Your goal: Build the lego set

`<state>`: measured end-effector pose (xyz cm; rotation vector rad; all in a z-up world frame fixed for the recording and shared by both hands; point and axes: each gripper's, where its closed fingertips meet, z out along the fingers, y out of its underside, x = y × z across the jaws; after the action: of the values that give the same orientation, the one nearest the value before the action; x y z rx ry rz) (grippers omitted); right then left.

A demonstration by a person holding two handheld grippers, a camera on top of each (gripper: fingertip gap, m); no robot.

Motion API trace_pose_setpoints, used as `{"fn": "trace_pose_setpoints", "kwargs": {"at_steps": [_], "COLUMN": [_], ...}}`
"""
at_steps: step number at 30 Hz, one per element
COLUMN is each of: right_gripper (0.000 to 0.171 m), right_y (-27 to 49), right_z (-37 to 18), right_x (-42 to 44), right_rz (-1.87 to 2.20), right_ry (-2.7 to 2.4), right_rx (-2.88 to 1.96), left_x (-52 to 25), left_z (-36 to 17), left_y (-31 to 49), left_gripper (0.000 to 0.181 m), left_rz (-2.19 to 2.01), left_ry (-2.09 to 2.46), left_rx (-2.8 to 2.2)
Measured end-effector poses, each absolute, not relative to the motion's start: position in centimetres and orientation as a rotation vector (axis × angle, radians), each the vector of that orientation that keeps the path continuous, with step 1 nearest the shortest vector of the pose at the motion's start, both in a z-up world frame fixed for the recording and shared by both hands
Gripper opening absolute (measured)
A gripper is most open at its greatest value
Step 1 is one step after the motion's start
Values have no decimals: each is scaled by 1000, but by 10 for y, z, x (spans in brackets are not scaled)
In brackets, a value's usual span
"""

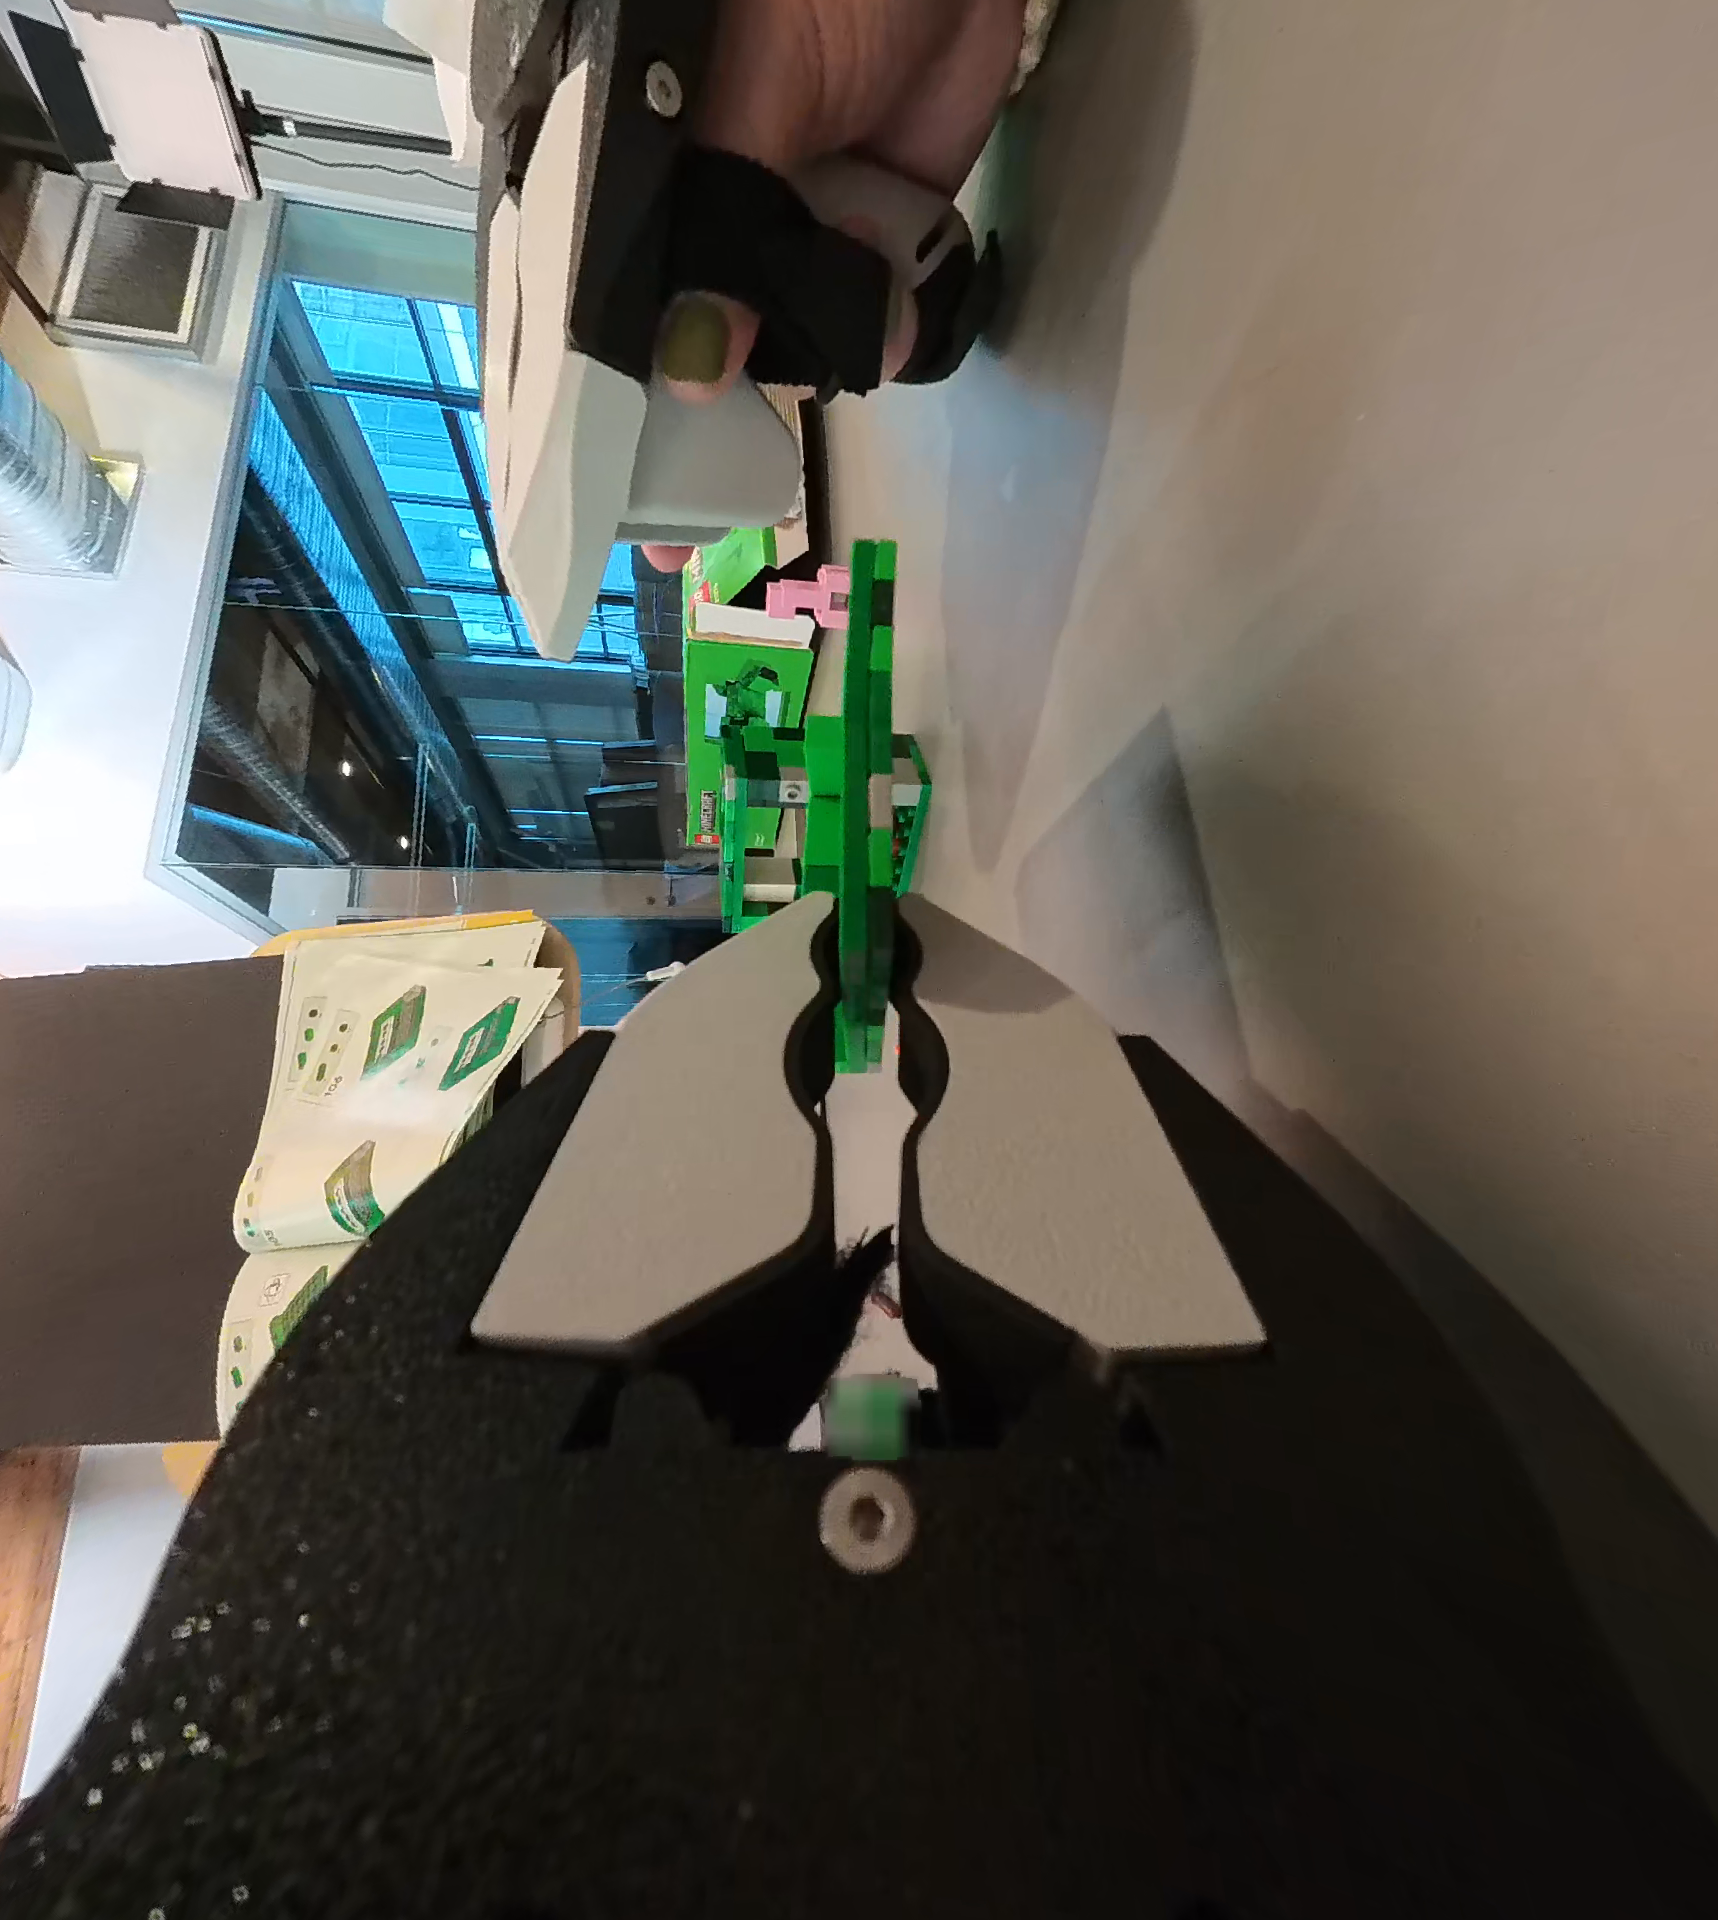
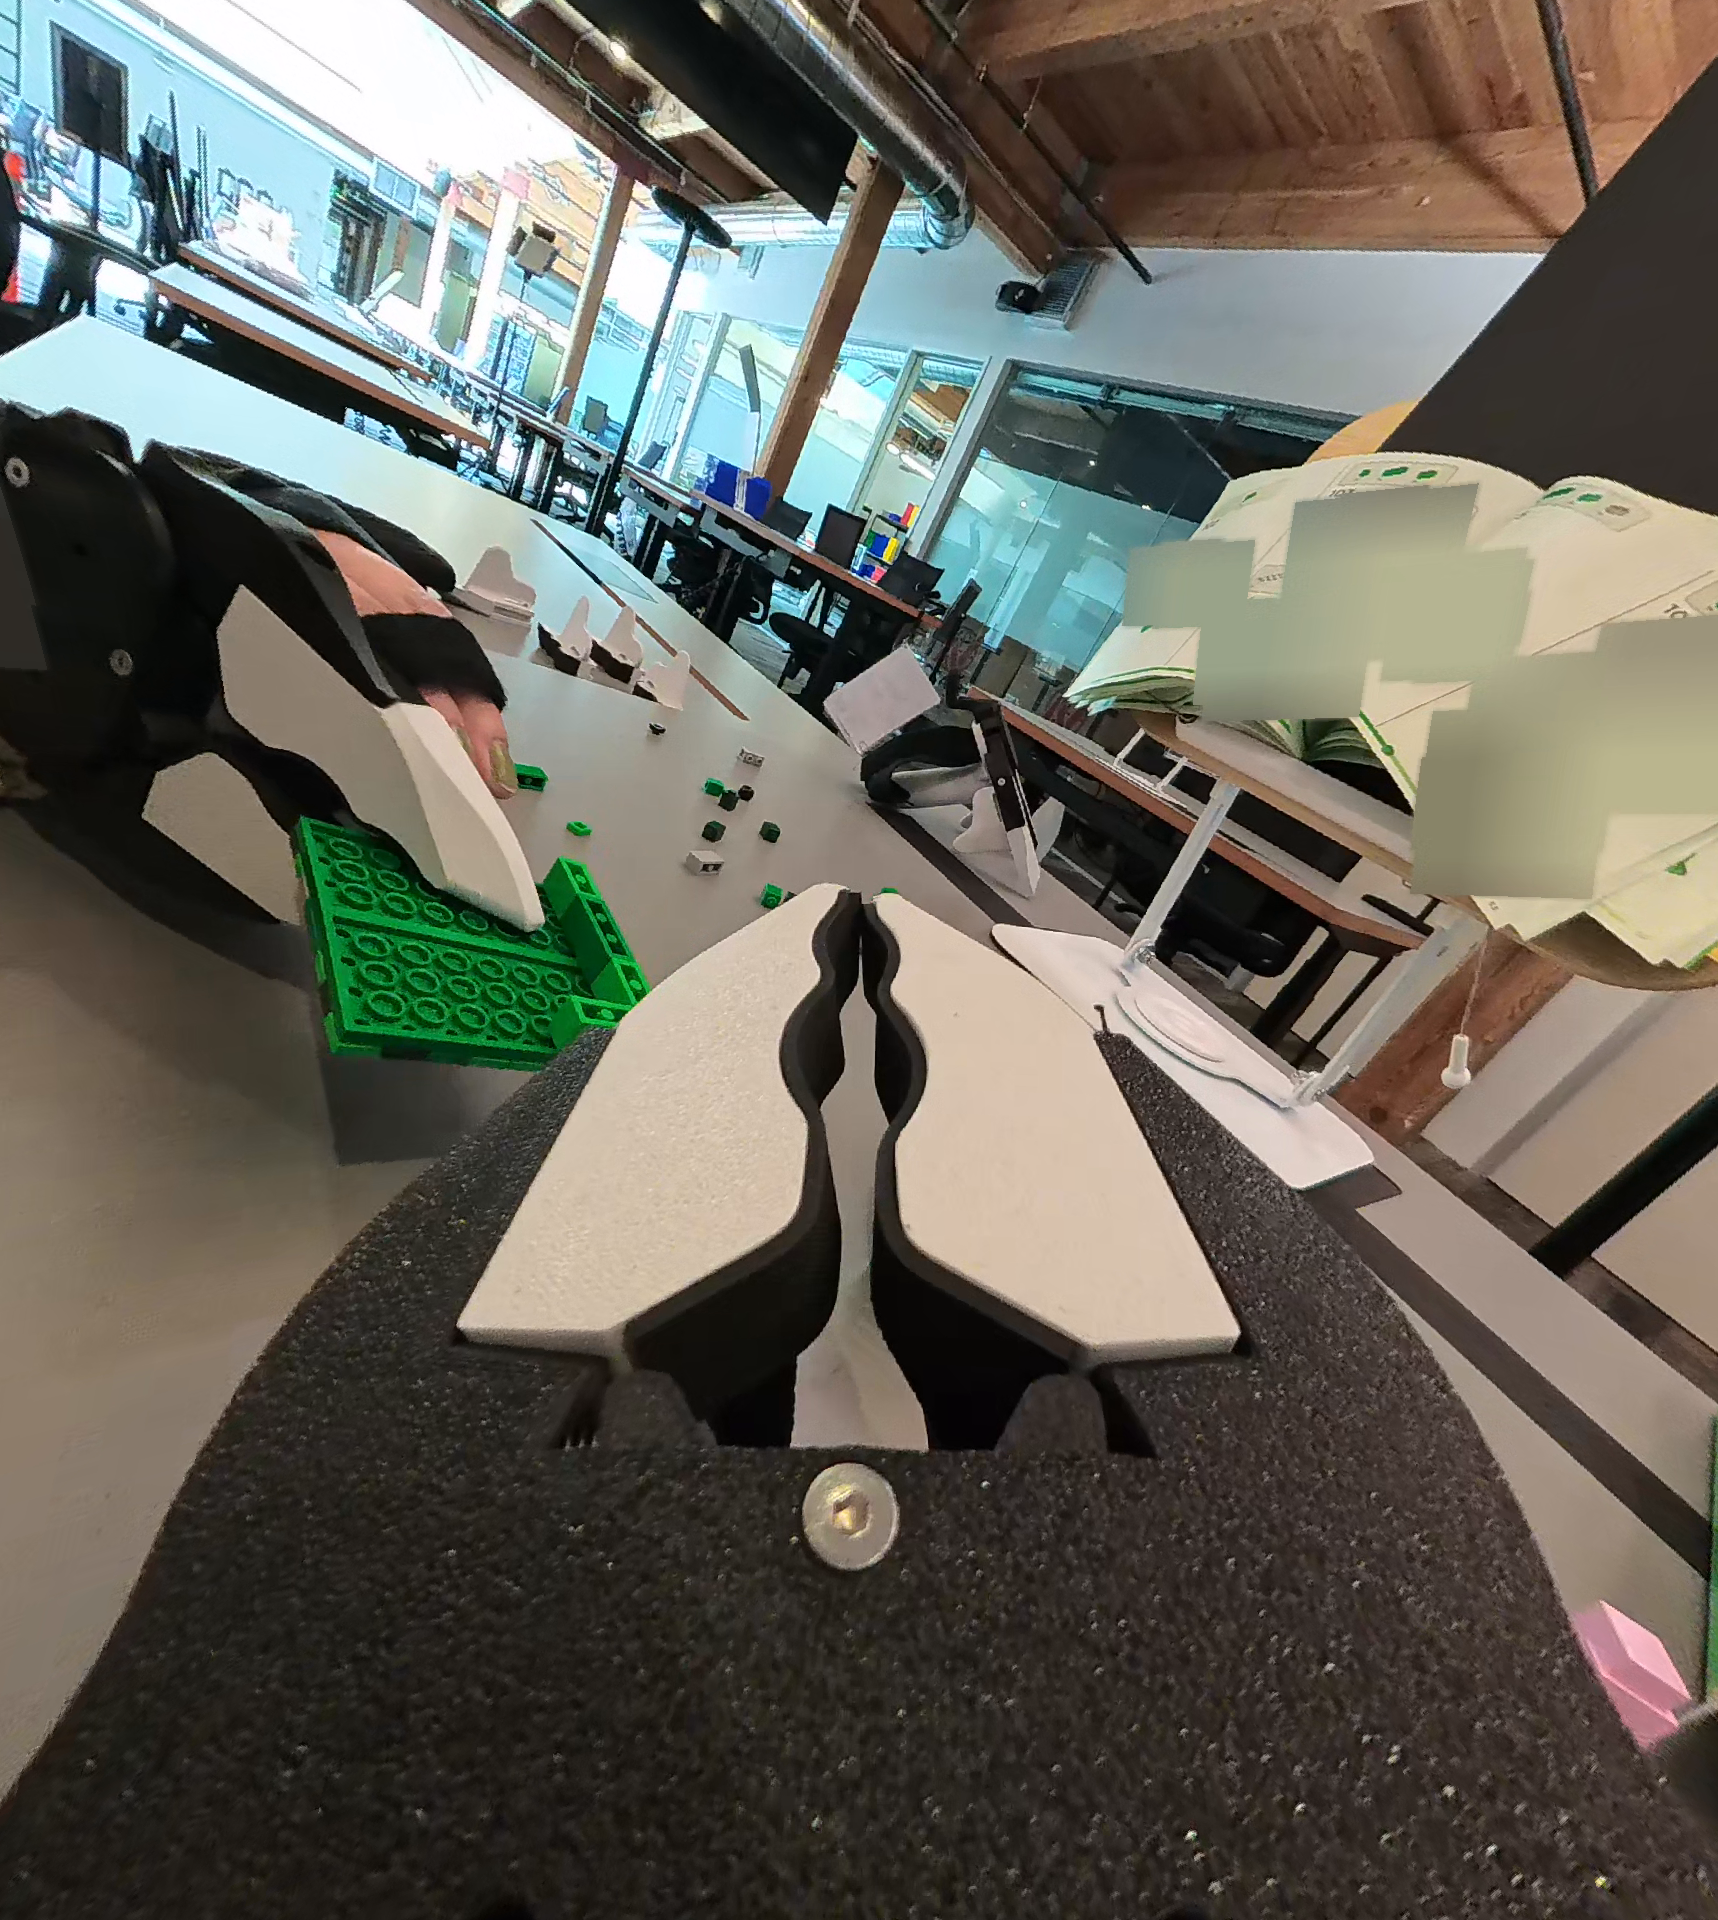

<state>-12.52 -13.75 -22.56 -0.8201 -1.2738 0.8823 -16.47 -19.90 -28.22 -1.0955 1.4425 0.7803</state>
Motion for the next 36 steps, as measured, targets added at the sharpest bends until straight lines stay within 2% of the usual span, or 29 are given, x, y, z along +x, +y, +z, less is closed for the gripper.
{"fn": "trace_pose_setpoints", "kwargs": {"at_steps": [9,15,19,23,25,28,32,36], "right_gripper": [0,0,1,10,18,21,22,23], "right_y": [-144,-155,-175,-165,-148,-121,-68,-50], "right_z": [-233,-252,-222,-200,-213,-255,-295,-312], "right_x": [-128,-131,-163,-235,-275,-314,-363,-388], "right_rz": [926,887,906,686,570,552,433,582], "right_ry": [-1341,-1571,-1785,-2071,-2241,-2511,-2537,-2511], "right_rx": [-859,-913,-920,-820,-801,-953,-1140,-1358], "left_x": [-138,-139,-139,-140,-143,-145,-148,-149], "left_z": [-291,-291,-291,-293,-292,-290,-291,-291], "left_y": [-206,-204,-204,-203,-202,-202,-200,-199], "left_gripper": [6,6,6,6,6,6,6,6], "left_rz": [695,703,687,706,716,727,733,739], "left_ry": [1491,1492,1497,1504,1495,1490,1494,1493], "left_rx": [-1060,-1062,-1056,-1057,-1064,-1062,-1070,-1071]}}
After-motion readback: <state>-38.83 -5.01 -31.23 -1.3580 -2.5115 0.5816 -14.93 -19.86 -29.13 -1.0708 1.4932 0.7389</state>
